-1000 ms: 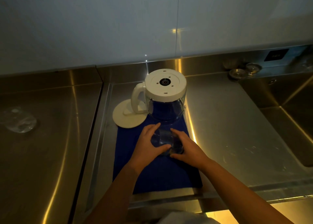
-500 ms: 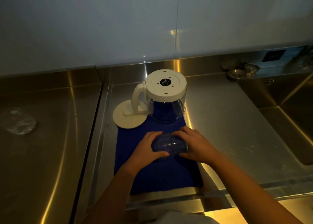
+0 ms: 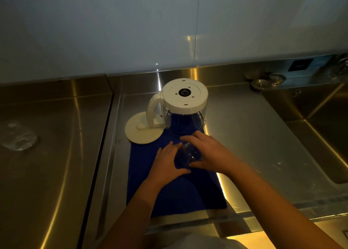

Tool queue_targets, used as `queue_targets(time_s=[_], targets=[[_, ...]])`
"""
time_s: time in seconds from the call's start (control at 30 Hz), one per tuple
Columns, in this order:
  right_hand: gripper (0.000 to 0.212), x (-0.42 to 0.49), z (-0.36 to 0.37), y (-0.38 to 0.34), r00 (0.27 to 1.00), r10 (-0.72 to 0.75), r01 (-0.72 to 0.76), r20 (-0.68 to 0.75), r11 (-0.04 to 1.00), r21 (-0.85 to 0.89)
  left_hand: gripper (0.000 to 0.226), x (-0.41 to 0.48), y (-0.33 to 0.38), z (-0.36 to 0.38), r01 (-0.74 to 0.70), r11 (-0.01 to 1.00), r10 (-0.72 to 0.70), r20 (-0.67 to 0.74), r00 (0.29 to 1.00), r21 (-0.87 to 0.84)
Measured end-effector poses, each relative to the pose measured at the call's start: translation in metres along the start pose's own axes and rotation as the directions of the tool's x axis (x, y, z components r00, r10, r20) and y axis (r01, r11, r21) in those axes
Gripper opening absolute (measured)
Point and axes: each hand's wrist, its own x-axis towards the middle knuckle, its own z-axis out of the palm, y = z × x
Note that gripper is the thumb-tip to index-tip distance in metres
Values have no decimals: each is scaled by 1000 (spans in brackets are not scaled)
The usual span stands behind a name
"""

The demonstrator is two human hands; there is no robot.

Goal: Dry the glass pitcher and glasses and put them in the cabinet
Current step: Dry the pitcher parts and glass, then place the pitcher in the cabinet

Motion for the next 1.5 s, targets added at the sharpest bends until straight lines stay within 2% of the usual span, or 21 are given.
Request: queue_targets(time_s=[0.13, 0.27, 0.47, 0.6, 0.77, 0.9, 1.1, 1.23, 1.5], targets=[[80, 7, 5, -6, 999, 31, -29, -12, 995, 99, 79, -4, 1, 13, -2, 997, -2, -51, 999, -77], [80, 4, 10, -3, 997, 65, -54, -47, 979, 195, 78, -4, 2, 19, 0, 991, -12, -87, 996, -136], [97, -9, 19, 5, 996, 81, -83, 22, 993, 81, 83, 0, 1, 25, 5, 974, -25, -86, 996, -224], [101, -21, 19, 10, 985, 168, -170, 39, 983, 68, 86, 0, 0, 28, 29, 961, -54, -87, 995, -274], [99, -30, 28, 17, 967, 251, -253, 30, 961, 112, 86, -1, -5, 32, 40, 963, -59, -62, 996, -266], [101, -30, 32, 18, 966, 257, -256, 13, 953, 159, 79, -2, -7, 35, 28, 971, -47, -74, 996, -238], [111, -28, 42, 24, 967, 254, -251, 14, 946, 205, 85, -1, -6, 37, 59, 974, -73, -58, 996, -219], [107, -29, 55, 33, 967, 253, -256, 40, 947, 194, 82, -3, -6, 37, 71, 979, -83, -52, 995, -193], [92, -20, 65, 39, 973, 229, -219, -15, 944, 246, 73, 0, -16, 36, 42, 961, -63, -67, 996, -272]])
